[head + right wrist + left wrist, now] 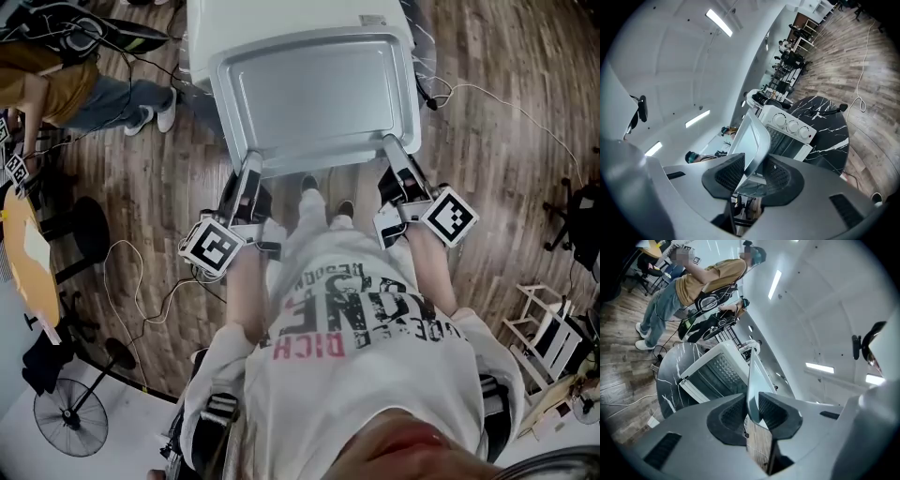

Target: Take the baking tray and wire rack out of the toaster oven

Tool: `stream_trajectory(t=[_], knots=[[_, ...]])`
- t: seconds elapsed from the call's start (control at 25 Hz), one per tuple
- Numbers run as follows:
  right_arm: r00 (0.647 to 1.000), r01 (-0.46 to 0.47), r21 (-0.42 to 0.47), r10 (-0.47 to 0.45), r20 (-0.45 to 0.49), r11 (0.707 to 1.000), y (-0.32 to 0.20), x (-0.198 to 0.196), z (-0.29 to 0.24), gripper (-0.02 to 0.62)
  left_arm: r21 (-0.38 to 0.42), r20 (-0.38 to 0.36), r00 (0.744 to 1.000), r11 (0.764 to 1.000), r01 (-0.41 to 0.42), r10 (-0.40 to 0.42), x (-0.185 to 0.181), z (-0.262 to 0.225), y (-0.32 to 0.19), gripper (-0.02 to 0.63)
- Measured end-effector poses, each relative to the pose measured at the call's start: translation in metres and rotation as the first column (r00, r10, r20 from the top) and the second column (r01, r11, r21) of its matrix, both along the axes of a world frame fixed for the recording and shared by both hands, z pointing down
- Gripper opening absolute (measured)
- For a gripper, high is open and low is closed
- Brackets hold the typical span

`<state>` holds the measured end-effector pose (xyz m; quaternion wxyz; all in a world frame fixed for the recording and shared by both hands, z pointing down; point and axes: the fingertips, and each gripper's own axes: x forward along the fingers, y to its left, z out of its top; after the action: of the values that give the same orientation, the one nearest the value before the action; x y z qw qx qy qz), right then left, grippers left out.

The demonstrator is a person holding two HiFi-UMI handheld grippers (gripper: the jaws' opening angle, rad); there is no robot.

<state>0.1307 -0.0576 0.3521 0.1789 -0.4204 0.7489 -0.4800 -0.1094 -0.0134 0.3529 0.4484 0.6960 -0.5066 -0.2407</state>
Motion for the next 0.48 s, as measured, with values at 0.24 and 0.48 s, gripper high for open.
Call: stream_trajectory(t=[0.24, 0.48], knots=[[1.0, -0.002, -0.03, 0.002, 0.001, 1.0, -0.026, -0.016, 0.007, 0.109, -0.024, -0.014, 1.0, 1.0, -0.006, 0.005, -0.019, 0.004, -0.031, 0.074], [1.0, -0.006, -0.046, 0.005, -0.009, 0.999, -0.036, -0.025, 0.008, 0.109, -0.041, -0.055, 0.998, 0.999, -0.014, 0.012, -0.028, 0.005, -0.041, 0.078]])
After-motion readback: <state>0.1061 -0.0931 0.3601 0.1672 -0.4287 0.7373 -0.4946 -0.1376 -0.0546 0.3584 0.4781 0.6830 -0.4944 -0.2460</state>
